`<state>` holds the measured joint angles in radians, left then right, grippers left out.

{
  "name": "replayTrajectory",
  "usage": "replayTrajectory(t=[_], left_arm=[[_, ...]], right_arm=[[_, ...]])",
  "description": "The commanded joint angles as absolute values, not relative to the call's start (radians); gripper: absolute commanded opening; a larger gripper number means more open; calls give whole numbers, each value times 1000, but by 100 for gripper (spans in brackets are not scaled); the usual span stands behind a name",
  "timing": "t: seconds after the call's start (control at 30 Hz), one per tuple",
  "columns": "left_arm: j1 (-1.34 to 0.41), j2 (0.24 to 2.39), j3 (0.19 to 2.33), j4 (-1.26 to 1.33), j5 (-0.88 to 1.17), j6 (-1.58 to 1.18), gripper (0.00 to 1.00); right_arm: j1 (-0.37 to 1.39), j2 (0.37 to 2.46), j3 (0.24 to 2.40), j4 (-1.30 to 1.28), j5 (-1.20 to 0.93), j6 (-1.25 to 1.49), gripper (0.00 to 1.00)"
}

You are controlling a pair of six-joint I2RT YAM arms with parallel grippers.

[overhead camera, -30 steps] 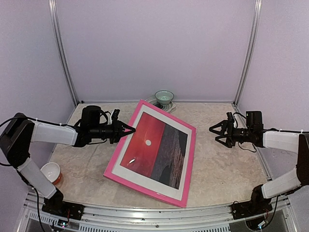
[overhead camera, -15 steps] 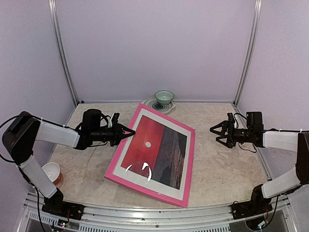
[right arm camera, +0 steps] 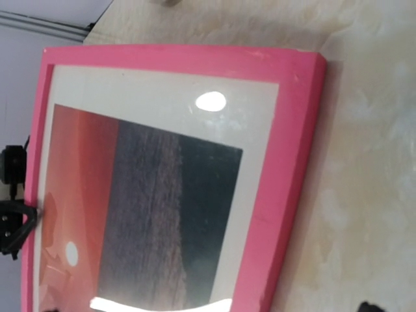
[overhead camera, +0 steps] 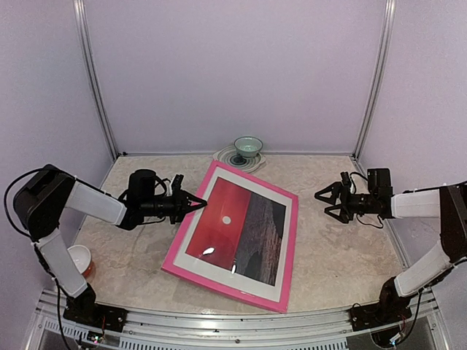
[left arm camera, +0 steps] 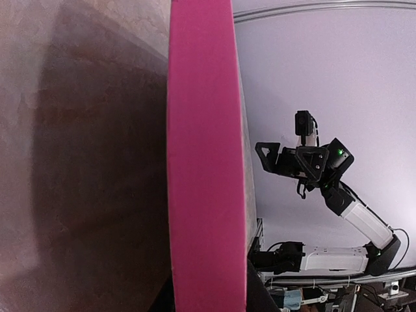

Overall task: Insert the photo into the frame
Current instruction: Turn over the photo frame, then place the photo frame at the center of the board.

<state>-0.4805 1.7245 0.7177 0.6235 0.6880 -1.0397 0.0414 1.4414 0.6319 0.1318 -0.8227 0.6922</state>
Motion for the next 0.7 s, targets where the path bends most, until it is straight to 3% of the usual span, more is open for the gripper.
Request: replayTrajectory(t=[0.0,0.3,0.43,0.67], left_arm=[[-508,1794,725,770,682,-966,7],[-542,1921,767,829,676,-994,30],[-558,1957,789,832,663,-1001,49],[-572,1966,794,803,624,-995,70]], right_arm=[[25,1472,668,163,-794,695,99],[23,1500,696,157,-778,693,99],[23,1510,701,156,-776,692,99],[21,1525,709,159,-775,693,99]])
